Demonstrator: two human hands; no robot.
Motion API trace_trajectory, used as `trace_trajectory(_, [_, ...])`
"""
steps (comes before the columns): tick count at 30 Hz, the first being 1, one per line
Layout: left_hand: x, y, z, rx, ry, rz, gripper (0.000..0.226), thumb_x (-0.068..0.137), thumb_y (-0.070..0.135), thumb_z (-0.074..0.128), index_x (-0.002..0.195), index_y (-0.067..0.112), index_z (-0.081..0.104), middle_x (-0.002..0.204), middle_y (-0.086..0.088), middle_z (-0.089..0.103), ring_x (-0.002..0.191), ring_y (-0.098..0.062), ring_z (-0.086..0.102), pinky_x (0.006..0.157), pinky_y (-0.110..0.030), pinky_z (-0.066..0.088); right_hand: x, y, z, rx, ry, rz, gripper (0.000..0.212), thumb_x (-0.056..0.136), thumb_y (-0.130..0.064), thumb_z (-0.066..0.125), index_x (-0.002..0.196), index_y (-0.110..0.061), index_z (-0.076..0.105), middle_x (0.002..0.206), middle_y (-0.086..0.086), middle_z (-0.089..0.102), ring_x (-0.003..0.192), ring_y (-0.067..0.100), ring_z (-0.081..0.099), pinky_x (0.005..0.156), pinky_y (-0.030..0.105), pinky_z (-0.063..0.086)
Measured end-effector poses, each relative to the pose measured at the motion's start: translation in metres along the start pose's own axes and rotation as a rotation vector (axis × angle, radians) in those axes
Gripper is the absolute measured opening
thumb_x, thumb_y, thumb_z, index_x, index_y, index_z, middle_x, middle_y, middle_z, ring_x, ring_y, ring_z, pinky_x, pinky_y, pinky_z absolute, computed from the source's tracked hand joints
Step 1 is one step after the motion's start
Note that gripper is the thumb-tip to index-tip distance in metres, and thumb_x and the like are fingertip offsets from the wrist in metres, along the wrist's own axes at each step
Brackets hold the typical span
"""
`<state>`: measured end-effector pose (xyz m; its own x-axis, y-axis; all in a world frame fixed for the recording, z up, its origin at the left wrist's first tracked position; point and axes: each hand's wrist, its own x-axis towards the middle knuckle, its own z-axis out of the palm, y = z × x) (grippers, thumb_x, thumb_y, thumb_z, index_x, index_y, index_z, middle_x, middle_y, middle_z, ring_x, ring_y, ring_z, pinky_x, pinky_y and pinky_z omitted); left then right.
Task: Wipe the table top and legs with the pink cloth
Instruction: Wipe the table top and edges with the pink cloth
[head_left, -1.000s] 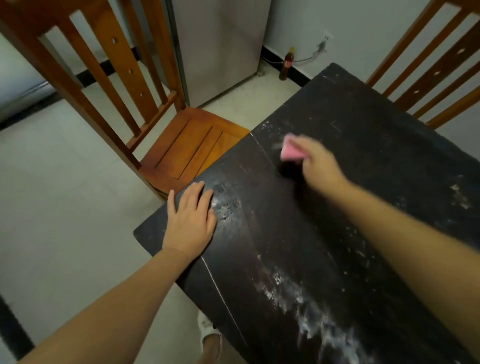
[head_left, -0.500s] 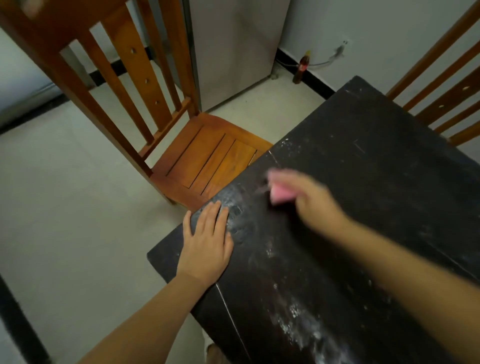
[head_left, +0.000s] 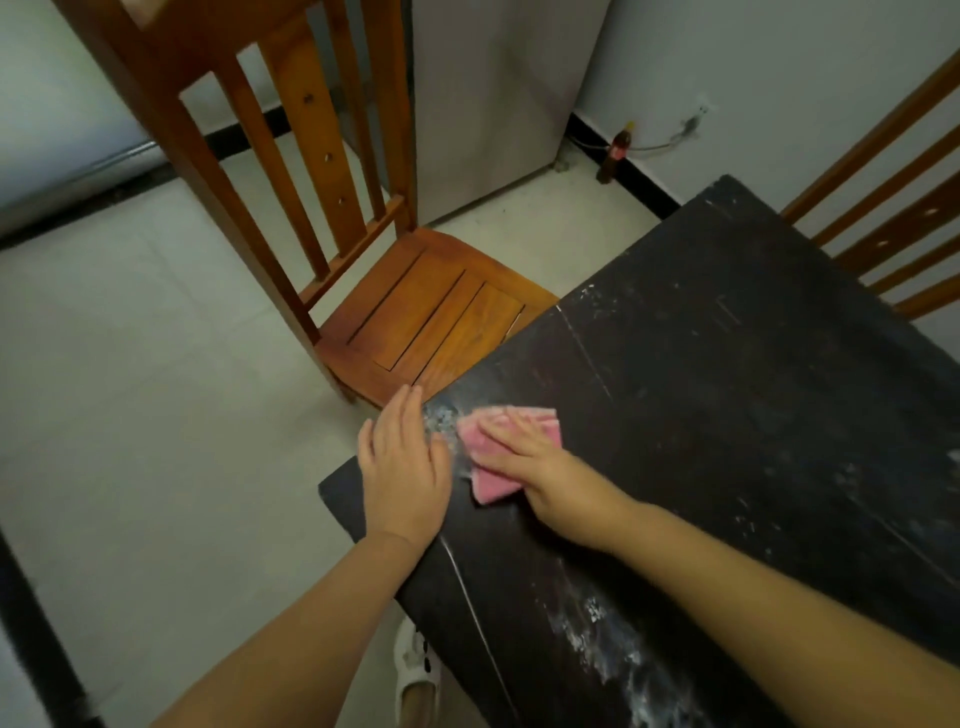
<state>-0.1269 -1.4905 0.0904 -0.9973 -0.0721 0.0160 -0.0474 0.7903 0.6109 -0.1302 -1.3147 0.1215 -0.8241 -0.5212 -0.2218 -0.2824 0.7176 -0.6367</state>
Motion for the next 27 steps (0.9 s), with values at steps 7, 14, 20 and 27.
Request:
trace_trajectory(7, [-0.006, -0.035, -0.037, -0.562, 0.108, -0.627, 0.039, 0.098, 0.020, 0.025, 0.107, 0.009, 0.062, 0.109, -0.010, 0.063, 0.102, -0.024, 0.056, 0.086, -0.028, 0.038, 0.066, 0.027, -0.051, -0.058, 0.242, 0.236, 0.059, 0.089, 0.009, 0.036, 0.138, -0.022, 0.041, 0.152, 0.001, 0.026, 0.139, 0.023, 0.023, 0.117, 0.041, 0.019])
trace_trajectory(14, [-0.013, -0.031, -0.044, -0.836, 0.087, -0.736, 0.047, 0.099, 0.027, 0.022, 0.091, 0.012, 0.066, 0.078, 0.001, 0.066, 0.070, -0.006, 0.060, 0.053, -0.014, 0.046, -0.036, -0.028, 0.055, -0.171, -0.193, -0.180, 0.083, 0.085, 0.014, 0.037, 0.141, -0.039, 0.008, 0.152, -0.011, -0.018, 0.138, 0.018, -0.030, 0.108, 0.035, -0.023])
trace_trajectory(20, [-0.013, -0.043, -0.046, -0.900, 0.023, -0.717, 0.057, 0.100, 0.034, 0.018, 0.100, 0.005, 0.067, 0.085, -0.005, 0.069, 0.071, -0.007, 0.064, 0.049, -0.010, 0.045, -0.049, -0.061, 0.003, 0.117, -0.354, -0.069, 0.065, 0.088, 0.010, 0.036, 0.134, -0.036, 0.038, 0.142, -0.020, 0.030, 0.132, -0.006, 0.025, 0.108, 0.004, 0.016])
trace_trajectory(27, [-0.013, -0.059, -0.048, -0.900, -0.065, -0.684, 0.062, 0.099, 0.043, 0.013, 0.093, 0.017, 0.068, 0.098, -0.006, 0.068, 0.095, -0.017, 0.061, 0.086, -0.032, 0.046, 0.019, -0.054, 0.064, -0.165, -0.212, -0.271, 0.068, 0.086, 0.011, 0.042, 0.142, -0.027, 0.032, 0.158, -0.001, 0.008, 0.144, 0.023, -0.009, 0.115, 0.045, -0.009])
